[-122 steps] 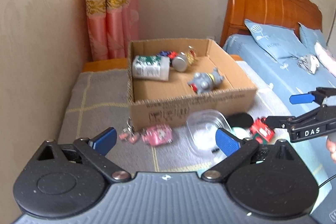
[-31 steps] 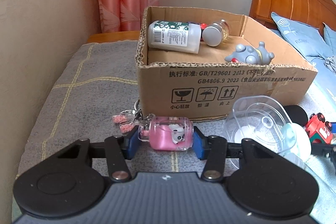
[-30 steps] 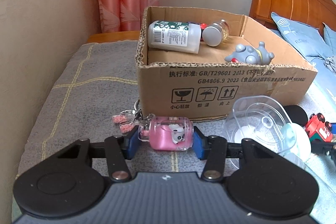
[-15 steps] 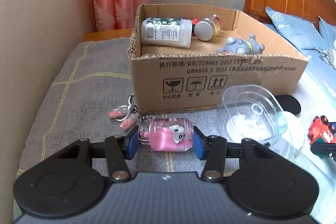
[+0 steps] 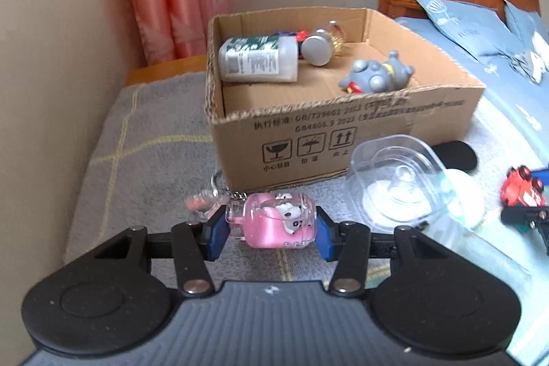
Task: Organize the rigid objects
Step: 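Close left tool on pink keychain case while right tool closes on red train, then carry keychain case and train over the box and open both tools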
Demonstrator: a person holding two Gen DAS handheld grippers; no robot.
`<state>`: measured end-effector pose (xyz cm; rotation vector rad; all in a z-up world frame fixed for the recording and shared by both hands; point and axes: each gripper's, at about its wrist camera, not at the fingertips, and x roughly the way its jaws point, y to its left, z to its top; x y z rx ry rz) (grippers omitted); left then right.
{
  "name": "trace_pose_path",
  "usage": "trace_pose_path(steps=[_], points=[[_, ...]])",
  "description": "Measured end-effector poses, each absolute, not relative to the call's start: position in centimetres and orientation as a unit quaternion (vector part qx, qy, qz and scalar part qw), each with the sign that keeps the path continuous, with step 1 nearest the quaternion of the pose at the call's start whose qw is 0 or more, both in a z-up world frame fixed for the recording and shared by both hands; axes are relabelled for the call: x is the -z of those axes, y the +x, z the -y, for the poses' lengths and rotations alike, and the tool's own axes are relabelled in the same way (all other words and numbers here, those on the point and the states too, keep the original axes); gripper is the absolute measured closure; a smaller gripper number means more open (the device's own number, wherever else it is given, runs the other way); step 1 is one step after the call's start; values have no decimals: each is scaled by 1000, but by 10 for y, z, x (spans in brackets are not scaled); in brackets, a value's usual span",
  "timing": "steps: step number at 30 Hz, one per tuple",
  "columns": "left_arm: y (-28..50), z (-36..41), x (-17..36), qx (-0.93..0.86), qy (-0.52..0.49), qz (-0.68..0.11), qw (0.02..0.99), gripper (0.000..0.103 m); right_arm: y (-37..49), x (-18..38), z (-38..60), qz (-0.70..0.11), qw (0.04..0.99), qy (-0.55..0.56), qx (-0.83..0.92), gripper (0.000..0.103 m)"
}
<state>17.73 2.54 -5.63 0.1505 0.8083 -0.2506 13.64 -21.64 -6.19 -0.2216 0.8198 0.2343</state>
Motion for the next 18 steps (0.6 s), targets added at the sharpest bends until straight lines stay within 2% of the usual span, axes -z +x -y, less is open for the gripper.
trace_pose_path(steps=[18], points=[[156,-9,-39,195,118,-396,890,53,143,-20,213,-355,904,-136,-195,48]])
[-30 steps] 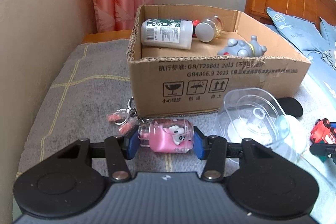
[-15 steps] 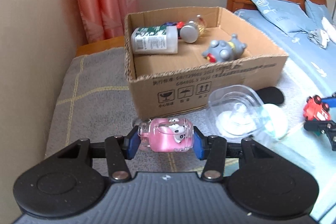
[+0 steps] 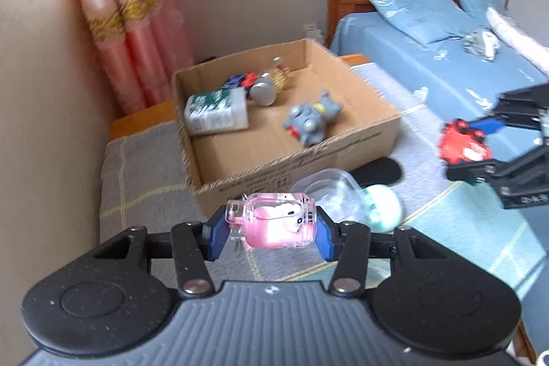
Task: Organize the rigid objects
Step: 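Carry keychain case and train over the box and open both tools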
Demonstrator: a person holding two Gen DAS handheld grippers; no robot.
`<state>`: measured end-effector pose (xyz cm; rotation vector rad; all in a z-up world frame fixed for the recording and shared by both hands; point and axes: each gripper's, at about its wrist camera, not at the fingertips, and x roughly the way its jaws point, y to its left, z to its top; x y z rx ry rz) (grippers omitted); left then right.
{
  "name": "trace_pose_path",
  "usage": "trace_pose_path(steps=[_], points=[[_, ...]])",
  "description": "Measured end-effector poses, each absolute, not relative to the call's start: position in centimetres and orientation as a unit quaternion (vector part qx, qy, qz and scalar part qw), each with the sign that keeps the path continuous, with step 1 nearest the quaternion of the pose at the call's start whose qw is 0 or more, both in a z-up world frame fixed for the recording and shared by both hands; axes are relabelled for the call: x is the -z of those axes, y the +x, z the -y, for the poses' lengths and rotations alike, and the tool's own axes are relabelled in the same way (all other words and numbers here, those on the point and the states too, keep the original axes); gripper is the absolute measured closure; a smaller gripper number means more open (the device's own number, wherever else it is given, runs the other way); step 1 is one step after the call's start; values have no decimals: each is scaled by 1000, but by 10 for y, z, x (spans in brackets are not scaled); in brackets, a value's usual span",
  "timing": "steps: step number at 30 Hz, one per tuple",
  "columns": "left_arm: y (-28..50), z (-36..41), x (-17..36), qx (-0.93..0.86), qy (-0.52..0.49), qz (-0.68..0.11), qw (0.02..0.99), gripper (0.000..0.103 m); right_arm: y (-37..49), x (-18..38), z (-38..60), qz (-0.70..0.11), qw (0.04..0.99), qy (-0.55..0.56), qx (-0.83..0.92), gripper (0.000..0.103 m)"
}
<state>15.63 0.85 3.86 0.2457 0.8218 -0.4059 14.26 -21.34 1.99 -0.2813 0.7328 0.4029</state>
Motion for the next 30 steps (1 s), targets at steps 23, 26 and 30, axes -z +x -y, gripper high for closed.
trace_pose_path(steps=[23,26,30], points=[[240,15,-62,190,134,-360,903,48,200,-73,180,-310,914,-151,-212,48],[233,16,-60,176,135,-334,916,0,205,-71,179,-315,913,-150,-210,48],[214,11,-60,171,130,-307,927,1,213,-69,182,-321,913,-142,-209,48]])
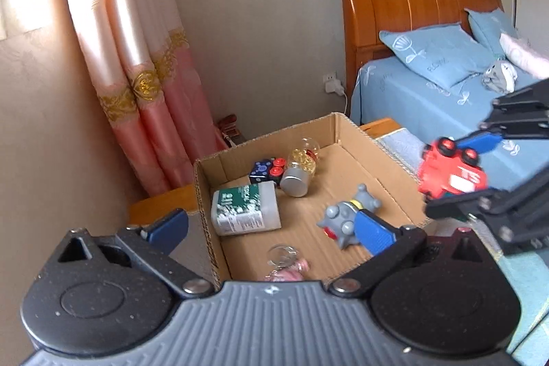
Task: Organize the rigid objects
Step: 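Carry keychain case and train over the box and open both tools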
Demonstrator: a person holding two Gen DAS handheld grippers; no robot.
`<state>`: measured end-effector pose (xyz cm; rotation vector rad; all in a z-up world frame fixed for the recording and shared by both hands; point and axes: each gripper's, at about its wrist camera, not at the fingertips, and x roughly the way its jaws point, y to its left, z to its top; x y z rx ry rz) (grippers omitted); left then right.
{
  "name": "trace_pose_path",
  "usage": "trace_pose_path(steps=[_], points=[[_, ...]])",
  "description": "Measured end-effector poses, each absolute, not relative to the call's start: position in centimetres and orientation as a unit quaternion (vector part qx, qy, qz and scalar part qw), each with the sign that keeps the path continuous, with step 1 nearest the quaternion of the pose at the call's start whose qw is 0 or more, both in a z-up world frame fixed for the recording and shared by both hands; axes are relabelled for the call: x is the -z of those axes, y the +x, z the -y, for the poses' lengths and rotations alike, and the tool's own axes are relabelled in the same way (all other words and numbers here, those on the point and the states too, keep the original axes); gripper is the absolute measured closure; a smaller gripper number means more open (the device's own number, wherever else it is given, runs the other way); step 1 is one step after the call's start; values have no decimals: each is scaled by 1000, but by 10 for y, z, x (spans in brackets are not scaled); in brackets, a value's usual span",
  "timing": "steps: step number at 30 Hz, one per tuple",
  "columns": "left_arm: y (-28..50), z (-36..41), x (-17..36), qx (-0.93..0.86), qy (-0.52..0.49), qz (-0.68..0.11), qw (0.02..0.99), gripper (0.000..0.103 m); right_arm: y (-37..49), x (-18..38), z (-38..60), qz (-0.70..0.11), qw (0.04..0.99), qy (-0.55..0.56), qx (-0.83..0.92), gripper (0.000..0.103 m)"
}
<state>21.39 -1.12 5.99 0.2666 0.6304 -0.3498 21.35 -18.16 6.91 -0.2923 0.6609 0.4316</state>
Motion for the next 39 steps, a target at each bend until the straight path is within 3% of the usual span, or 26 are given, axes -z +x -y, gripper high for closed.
trace_pose_path(steps=[30,32,34,39], points=[[150,-36,-14,43,44,-320,945,1,348,-42,188,-378,909,-93,-151,48],[150,-40,-12,41,41,-320,945,1,352,-40,187,-371,913,-92,-139,36],[149,-42,-12,37,37,-322,945,1,352,-40,187,-366,918,-87,-122,0],[144,-45,-12,41,30,-325,945,1,334,-44,189,-357,922,-89,-123,0]])
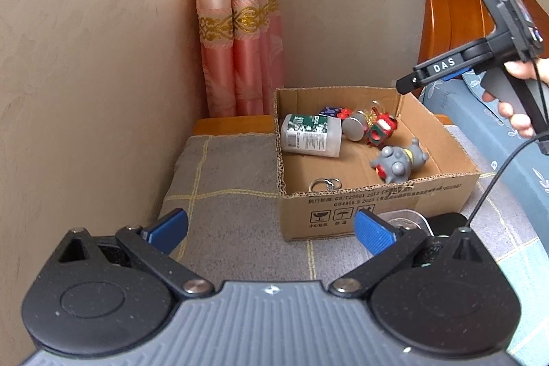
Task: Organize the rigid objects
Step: 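Carry keychain case and train over the box and open both tools, then move left tool to clear cylinder jar while right tool approaches mint-green case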
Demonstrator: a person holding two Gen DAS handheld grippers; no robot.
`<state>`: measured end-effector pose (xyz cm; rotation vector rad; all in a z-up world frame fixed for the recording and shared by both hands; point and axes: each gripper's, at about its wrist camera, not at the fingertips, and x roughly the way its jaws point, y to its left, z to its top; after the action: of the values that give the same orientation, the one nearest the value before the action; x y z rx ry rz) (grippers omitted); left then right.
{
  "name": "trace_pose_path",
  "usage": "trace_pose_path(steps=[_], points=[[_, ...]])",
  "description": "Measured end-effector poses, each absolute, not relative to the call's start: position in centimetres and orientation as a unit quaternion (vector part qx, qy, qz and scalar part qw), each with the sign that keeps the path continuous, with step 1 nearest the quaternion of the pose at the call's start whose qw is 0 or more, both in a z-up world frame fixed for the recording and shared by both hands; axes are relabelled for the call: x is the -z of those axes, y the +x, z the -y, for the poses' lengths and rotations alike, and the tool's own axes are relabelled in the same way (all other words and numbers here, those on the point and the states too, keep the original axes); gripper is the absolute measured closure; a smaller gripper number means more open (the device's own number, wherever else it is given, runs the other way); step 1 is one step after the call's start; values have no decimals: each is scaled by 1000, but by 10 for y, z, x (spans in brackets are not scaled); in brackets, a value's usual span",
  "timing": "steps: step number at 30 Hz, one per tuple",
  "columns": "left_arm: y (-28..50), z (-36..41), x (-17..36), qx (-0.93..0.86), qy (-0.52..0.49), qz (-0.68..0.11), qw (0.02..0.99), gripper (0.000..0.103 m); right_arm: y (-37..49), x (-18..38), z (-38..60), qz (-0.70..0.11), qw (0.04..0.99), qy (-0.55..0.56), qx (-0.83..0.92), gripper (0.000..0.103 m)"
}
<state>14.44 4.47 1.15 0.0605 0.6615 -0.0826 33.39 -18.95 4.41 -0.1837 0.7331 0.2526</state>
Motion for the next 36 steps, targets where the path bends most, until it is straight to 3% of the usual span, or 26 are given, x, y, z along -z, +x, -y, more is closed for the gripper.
trace_pose_path(steps=[16,36], points=[[112,-36,-25,64,32,-312,948,1,246,-57,189,-344,925,-90,-132,0],[100,-3,19,216,57,-369,902,1,117,65,213,-405,912,-54,-27,0]])
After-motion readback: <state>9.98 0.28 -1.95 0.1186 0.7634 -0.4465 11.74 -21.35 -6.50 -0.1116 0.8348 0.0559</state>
